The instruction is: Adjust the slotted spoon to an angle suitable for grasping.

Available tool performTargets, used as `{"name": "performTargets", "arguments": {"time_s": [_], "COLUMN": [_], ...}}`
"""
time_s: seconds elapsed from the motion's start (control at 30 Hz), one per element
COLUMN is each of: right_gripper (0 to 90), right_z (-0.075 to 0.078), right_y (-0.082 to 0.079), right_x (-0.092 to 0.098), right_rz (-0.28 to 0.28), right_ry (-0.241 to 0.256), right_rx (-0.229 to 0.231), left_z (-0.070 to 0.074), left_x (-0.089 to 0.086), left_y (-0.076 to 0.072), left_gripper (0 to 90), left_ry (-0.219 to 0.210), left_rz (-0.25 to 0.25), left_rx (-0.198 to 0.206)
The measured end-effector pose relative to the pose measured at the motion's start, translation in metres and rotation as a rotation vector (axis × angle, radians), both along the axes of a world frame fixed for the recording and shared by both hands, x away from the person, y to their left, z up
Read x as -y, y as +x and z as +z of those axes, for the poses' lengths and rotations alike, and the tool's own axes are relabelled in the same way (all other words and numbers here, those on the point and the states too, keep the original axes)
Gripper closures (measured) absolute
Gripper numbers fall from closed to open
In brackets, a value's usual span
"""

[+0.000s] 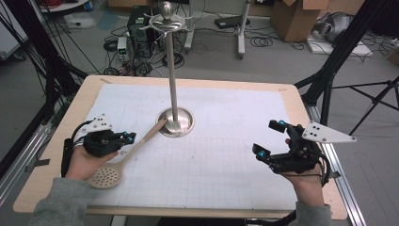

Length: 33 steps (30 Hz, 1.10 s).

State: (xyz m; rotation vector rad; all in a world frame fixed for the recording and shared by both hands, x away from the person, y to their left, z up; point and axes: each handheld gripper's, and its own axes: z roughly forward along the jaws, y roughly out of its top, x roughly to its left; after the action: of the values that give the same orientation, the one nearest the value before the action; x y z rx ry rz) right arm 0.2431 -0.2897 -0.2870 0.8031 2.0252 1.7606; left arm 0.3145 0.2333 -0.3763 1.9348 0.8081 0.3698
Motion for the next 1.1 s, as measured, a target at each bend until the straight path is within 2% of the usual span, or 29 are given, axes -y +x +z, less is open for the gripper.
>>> {"name": "performTargets", "arguments": {"time_s": [0.13,0.23,0.27,0.37,0.43,0.57,0.67,0.9,1.1], "right_gripper": [1.4,1.4,1.4,1.4,1.4,1.4,1.4,1.4,1.4], "right_z": [0.0,0.001,0.001,0.001,0.001,0.0,0.0,0.0,0.001], "right_y": [0.0,-0.001,-0.001,-0.001,-0.001,0.0,0.0,0.0,-0.001], "right_x": [0.001,0.0,0.0,0.0,-0.001,0.0,0.001,0.0,0.0], "right_rz": [-0.002,0.002,0.002,0.006,0.006,0.003,0.004,0.004,0.009], "right_ry": [-0.001,0.004,0.004,-0.001,0.0,0.001,-0.001,0.006,0.005], "right_rx": [-0.001,0.001,0.003,0.004,0.0,-0.003,0.007,-0.003,0.002], "left_z": [-0.005,-0.008,-0.01,-0.012,-0.016,-0.024,-0.026,-0.038,-0.042], "left_x": [0.0,-0.002,-0.002,-0.001,0.0,0.0,0.0,0.008,0.013], "left_y": [0.004,0.01,0.011,0.014,0.02,0.029,0.032,0.042,0.048], "left_gripper": [89.3,89.4,89.4,89.4,89.4,89.4,89.4,89.4,89.5], "left_ry": [0.044,0.052,0.041,0.063,0.09,0.1,0.109,0.153,0.187], "left_rz": [0.008,0.023,0.026,0.014,0.001,0.01,0.014,0.021,0.037], "left_rx": [0.005,-0.007,-0.011,-0.011,-0.037,-0.076,-0.075,-0.085,-0.09]}}
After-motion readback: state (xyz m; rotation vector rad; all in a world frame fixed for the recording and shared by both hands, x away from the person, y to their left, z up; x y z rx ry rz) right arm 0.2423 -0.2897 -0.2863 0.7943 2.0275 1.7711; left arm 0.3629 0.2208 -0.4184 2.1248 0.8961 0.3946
